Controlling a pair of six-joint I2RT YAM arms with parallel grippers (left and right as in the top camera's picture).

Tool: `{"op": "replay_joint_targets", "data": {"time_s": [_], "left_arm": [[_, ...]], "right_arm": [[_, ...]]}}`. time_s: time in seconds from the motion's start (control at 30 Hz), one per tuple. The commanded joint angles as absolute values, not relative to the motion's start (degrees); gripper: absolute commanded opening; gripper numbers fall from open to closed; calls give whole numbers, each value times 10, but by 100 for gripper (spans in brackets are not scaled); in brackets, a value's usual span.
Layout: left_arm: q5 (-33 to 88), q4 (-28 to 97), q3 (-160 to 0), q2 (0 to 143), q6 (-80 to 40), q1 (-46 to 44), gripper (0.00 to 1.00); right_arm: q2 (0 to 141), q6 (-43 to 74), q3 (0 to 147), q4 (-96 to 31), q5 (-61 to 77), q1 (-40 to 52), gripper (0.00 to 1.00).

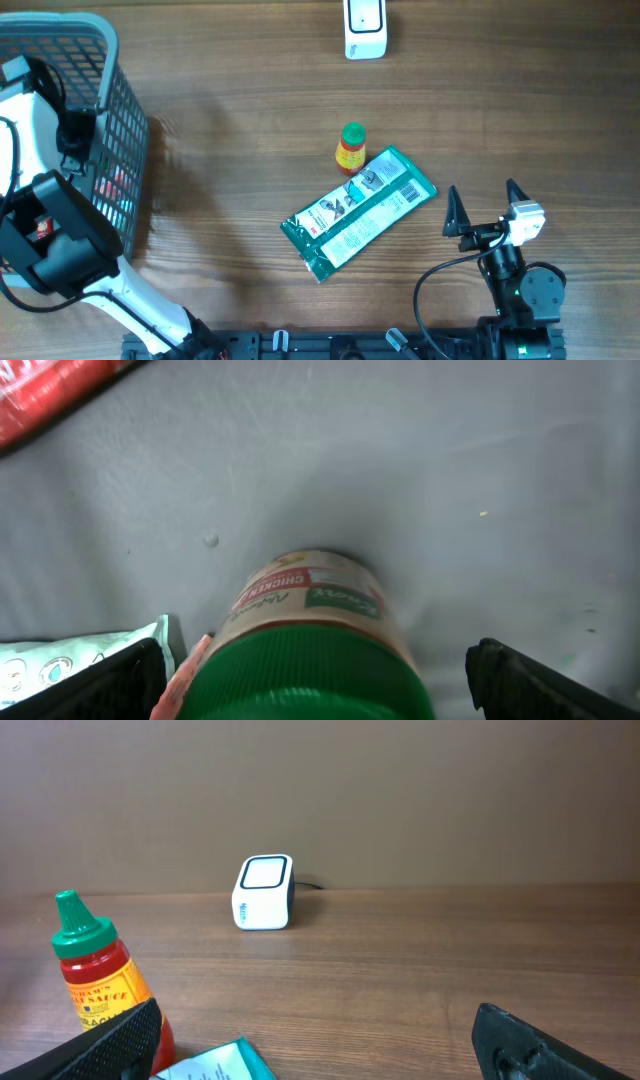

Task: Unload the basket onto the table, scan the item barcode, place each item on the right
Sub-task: 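Grasp the green-capped Knorr jar in the basket with the left gripper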

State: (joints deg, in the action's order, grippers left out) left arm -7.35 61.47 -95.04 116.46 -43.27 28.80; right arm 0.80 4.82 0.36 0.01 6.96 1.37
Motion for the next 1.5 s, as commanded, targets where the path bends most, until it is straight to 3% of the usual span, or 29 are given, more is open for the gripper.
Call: {"op": "replay_joint_targets", "data": {"time_s": [0.0,0.43,0.67,0.97,1.47], "left_arm": [[-69,608,-936,1174,-442,289,100],[-42,599,-936,1174,-442,289,95],[-30,602,-934,1174,-442,289,80],[-24,603,-921,1174,-442,289,69],[-24,609,-942,1138,-422,317,68]], "right_arm": [[6,45,3,3,59,16,100],[6,45,3,3,59,16,100],[6,45,3,3,59,16,100],[6,45,3,3,59,16,100],[6,45,3,3,59,16,100]]}}
